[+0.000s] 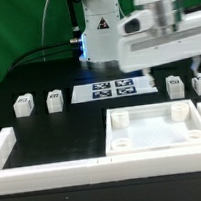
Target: Assemble one leg
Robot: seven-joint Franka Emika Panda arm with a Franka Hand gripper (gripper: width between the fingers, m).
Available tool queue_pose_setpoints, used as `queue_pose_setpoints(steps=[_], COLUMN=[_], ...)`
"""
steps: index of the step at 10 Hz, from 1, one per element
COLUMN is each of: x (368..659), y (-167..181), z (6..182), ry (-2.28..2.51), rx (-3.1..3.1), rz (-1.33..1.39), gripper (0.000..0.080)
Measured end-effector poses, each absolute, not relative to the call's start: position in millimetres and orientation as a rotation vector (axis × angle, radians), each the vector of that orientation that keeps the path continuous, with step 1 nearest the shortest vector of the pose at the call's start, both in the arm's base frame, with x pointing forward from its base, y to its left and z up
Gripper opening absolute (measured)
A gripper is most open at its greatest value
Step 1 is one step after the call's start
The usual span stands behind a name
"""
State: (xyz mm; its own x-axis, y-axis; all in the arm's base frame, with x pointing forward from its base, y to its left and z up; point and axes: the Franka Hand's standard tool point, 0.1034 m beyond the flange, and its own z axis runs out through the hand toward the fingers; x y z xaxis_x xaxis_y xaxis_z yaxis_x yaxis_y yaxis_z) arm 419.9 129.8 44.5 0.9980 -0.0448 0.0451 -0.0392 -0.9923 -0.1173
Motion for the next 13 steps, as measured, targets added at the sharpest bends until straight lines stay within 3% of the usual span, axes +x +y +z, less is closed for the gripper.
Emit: queue_pose_setpoints(steps=[3, 7, 13], x=[408, 406, 388], y=[181, 183, 181], z=[48.0, 46.6, 46.4], ry=[0.045, 0.02, -0.018], rx=[-3.008, -3.014, -2.939], rz=[-0.064, -0.017, 0.799], gripper=[0.0648, 0.0648, 0.0648])
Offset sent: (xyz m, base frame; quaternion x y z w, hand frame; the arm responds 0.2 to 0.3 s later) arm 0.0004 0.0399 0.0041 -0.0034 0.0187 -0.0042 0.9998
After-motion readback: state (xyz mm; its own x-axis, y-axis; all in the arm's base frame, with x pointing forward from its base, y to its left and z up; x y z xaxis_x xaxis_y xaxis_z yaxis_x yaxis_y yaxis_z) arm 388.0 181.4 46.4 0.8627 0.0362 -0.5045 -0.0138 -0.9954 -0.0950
